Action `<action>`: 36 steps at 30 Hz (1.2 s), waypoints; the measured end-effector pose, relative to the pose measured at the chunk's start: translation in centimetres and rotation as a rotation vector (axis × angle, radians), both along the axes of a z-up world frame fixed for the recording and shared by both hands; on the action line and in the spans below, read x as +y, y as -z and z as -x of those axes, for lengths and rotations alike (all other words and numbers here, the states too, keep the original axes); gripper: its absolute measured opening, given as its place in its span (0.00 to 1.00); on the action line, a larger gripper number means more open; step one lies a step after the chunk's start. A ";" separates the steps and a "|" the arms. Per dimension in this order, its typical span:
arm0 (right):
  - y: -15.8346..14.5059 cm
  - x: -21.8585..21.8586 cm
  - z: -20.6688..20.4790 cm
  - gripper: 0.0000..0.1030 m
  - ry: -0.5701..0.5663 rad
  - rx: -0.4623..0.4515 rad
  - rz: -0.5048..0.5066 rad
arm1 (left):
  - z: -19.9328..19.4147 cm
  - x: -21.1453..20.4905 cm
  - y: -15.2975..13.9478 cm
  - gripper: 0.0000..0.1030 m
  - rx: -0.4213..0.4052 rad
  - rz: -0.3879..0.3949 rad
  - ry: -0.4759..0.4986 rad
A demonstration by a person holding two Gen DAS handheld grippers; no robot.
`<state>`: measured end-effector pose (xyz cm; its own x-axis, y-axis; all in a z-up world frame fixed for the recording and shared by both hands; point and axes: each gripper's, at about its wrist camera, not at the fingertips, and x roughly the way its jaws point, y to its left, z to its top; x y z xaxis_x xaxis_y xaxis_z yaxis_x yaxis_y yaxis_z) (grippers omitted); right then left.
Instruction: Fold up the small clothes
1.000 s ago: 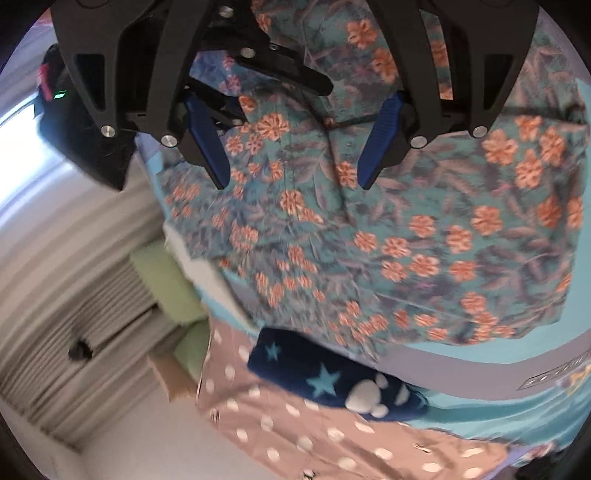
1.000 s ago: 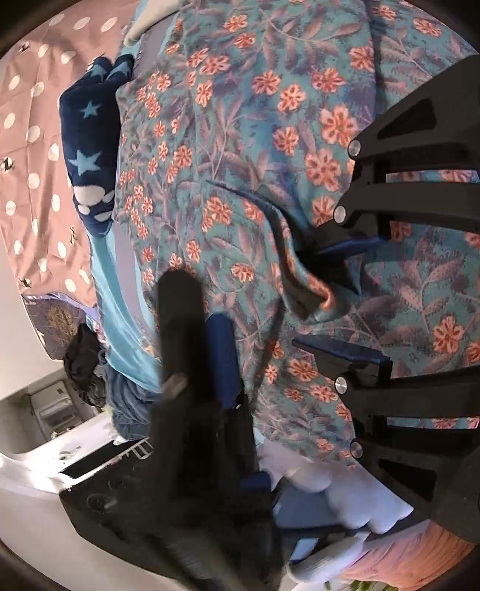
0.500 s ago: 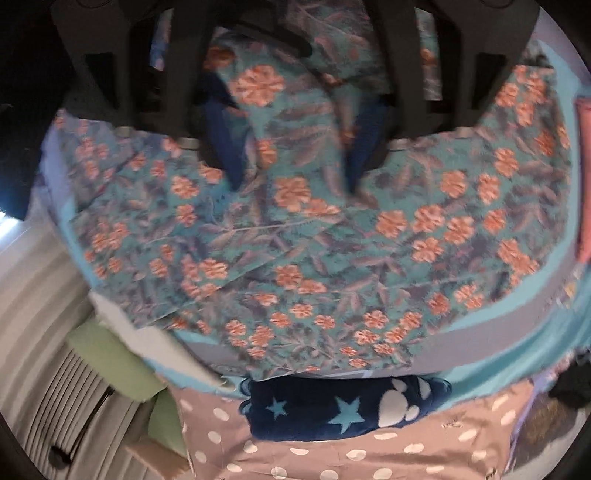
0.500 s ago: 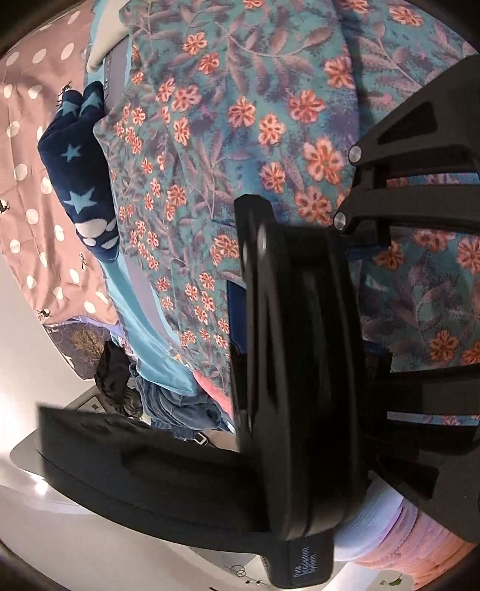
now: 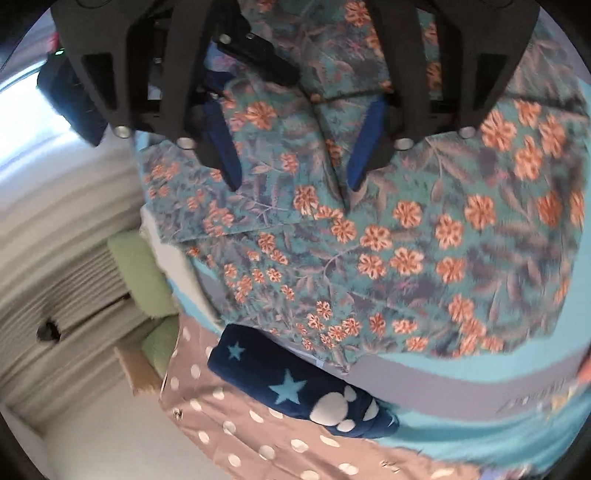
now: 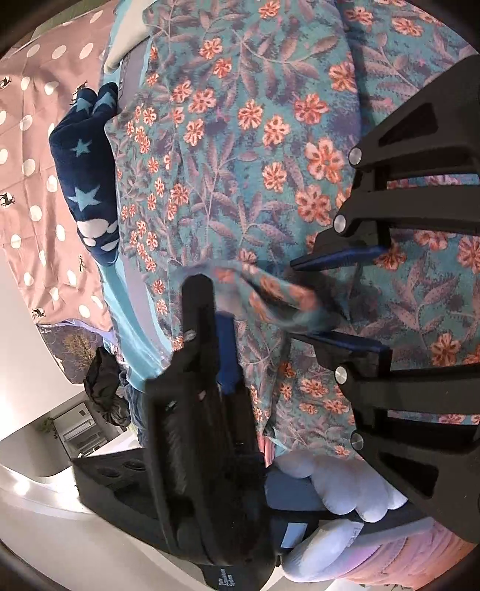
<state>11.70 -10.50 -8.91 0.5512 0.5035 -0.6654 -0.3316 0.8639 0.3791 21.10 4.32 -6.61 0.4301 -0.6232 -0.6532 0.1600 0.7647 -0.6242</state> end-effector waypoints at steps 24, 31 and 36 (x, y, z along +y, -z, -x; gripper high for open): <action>-1.7 3.8 2.2 0.30 -0.161 -0.125 0.166 | -0.7 1.1 1.8 0.13 0.075 -0.009 0.011; -0.6 6.8 3.1 0.40 -0.214 -0.145 0.374 | -1.1 1.5 1.1 0.06 0.070 0.002 0.005; -1.6 5.8 2.4 0.05 -0.115 -0.174 0.368 | -1.4 1.5 0.4 0.03 0.063 0.038 0.001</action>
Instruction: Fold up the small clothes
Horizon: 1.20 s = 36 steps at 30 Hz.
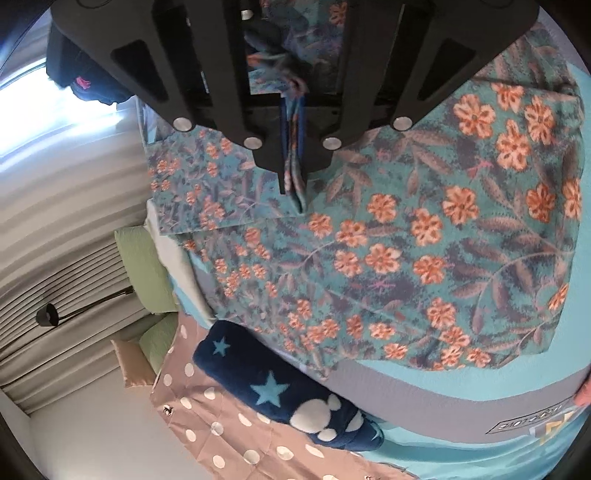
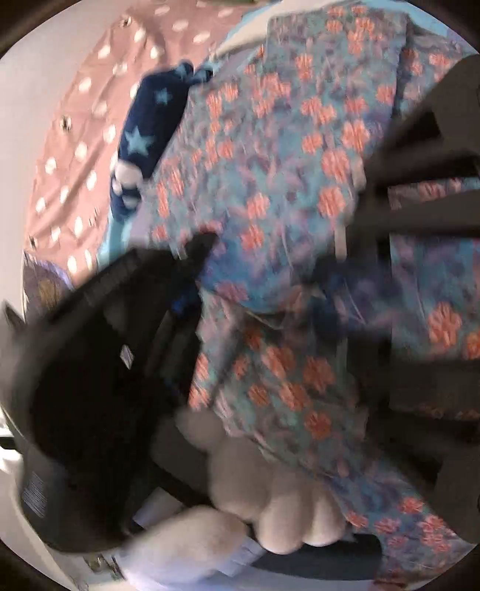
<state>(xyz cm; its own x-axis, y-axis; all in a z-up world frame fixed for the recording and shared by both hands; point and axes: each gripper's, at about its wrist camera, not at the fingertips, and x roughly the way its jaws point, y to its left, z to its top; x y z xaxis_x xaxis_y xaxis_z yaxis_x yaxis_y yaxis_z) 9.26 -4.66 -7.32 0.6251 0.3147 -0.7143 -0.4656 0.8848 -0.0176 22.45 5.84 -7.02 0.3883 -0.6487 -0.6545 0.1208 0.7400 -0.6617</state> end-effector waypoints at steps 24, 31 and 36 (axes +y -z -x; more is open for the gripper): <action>-4.1 6.3 -4.0 0.11 -0.096 0.095 -0.235 | -0.5 8.3 -3.8 0.13 -0.163 -0.266 -0.102; -3.3 -3.3 -3.0 0.14 0.070 0.146 -0.235 | 0.5 10.6 -1.6 0.27 -0.146 -0.316 -0.159; -2.3 -11.6 -1.4 0.16 0.238 0.145 -0.204 | 1.8 9.1 -1.8 0.38 -0.183 -0.360 -0.125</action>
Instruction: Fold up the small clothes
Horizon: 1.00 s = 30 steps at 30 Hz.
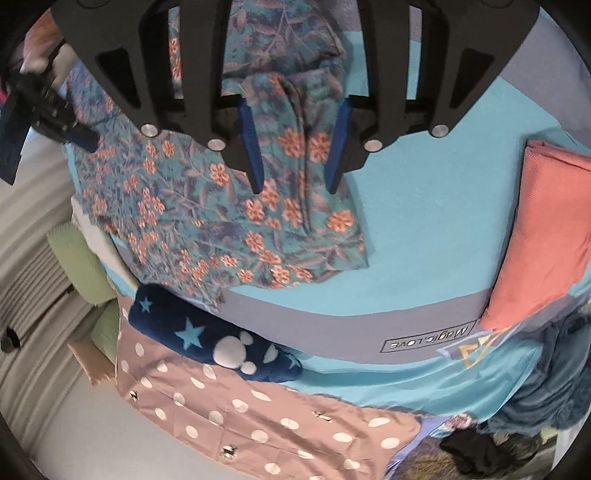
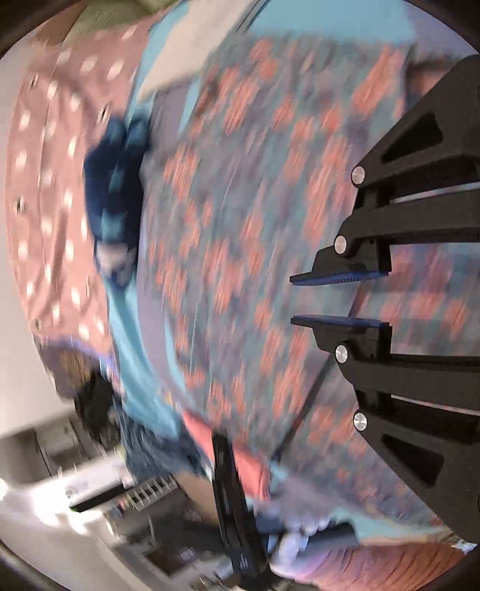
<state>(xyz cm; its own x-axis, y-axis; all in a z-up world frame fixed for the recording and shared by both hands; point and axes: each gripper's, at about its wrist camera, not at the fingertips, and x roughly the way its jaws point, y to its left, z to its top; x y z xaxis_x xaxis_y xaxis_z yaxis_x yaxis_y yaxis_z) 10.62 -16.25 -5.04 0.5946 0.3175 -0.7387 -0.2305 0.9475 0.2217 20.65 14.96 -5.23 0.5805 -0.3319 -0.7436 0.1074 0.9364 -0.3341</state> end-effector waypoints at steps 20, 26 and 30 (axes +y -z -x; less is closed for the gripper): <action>0.9 -18.3 -3.3 0.31 0.290 0.059 -0.299 | 3.4 -8.4 -3.1 0.45 -0.096 -0.156 0.089; 3.0 -19.7 -7.9 0.46 0.312 0.103 -0.389 | 2.4 -9.8 1.9 0.46 0.028 -0.183 0.093; 2.1 -18.4 -8.0 0.03 0.333 0.058 -0.345 | 3.2 -9.8 2.5 0.47 -0.033 -0.182 0.087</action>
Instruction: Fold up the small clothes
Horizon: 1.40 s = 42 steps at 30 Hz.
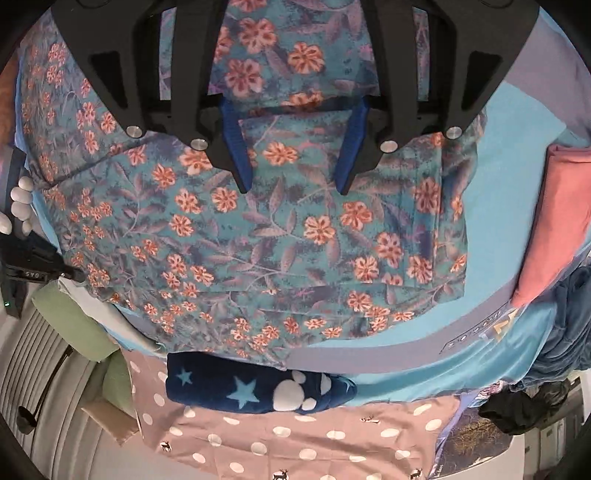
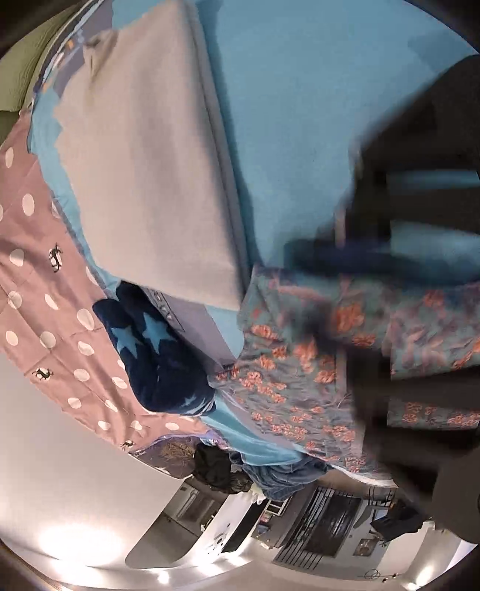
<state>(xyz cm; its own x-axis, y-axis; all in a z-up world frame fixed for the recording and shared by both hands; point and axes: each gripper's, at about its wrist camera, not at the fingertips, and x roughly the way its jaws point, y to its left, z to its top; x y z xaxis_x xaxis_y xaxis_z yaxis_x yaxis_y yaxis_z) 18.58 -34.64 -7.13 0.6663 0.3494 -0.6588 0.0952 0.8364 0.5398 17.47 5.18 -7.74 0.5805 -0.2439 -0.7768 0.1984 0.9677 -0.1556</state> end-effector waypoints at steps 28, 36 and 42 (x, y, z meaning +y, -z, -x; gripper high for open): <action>1.5 2.7 10.8 0.08 -0.202 0.003 0.141 | 4.0 3.1 -3.1 0.58 -0.117 0.164 -0.046; -1.4 6.0 12.6 0.11 -0.212 -0.021 0.267 | 4.8 5.4 0.1 0.62 -0.022 0.025 -0.083; 0.3 7.0 13.4 0.14 -0.204 0.016 0.415 | 6.4 6.4 -0.8 0.62 -0.044 0.055 -0.093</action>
<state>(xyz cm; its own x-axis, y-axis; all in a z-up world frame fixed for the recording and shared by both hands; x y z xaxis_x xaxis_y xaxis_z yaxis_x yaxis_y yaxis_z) 5.15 -27.65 -7.42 0.6000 0.1768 -0.7803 -0.0883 0.9840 0.1550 11.05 11.63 -6.93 0.6358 -0.2294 -0.7370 0.1162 0.9724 -0.2025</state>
